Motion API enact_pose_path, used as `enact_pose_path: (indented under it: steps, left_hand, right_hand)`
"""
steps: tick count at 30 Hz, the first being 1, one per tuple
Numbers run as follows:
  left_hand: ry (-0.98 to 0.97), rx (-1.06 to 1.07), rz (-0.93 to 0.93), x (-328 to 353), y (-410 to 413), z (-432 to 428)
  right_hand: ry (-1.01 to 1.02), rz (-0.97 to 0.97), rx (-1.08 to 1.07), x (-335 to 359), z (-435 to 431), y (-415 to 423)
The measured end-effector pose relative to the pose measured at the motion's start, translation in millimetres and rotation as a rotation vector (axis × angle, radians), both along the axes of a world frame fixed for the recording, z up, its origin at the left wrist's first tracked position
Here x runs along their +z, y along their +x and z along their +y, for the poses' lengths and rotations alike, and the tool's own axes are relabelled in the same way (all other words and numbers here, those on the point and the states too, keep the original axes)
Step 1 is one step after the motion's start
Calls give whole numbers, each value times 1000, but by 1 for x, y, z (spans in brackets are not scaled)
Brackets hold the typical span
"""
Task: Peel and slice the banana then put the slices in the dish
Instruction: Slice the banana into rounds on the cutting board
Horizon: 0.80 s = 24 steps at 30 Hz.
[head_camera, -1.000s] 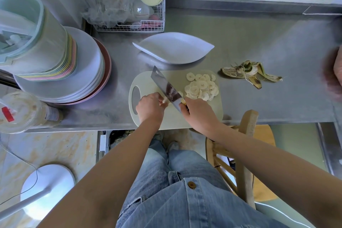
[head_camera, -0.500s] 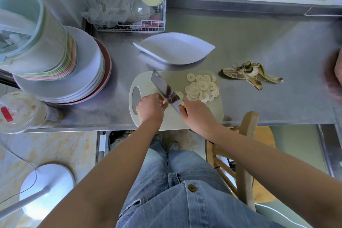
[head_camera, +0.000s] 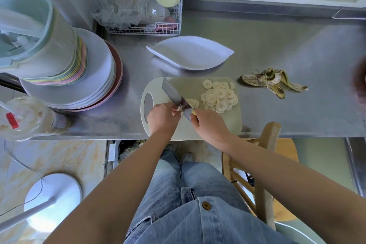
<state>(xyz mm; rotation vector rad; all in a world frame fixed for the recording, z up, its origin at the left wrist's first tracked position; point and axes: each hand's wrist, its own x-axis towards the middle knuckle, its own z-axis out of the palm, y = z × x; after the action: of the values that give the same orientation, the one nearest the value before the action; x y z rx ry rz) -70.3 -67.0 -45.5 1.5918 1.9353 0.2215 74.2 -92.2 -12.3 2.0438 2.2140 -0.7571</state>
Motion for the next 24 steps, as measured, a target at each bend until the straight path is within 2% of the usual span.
enact_pose_path:
  steps: [8,24]
  left_hand:
    - [4,-9,25,4,2,1]
    - [-1,37,25,7,3,1]
  right_hand:
    - [74,61,-27,16,4,7]
    - [22,49,30,5,2,3]
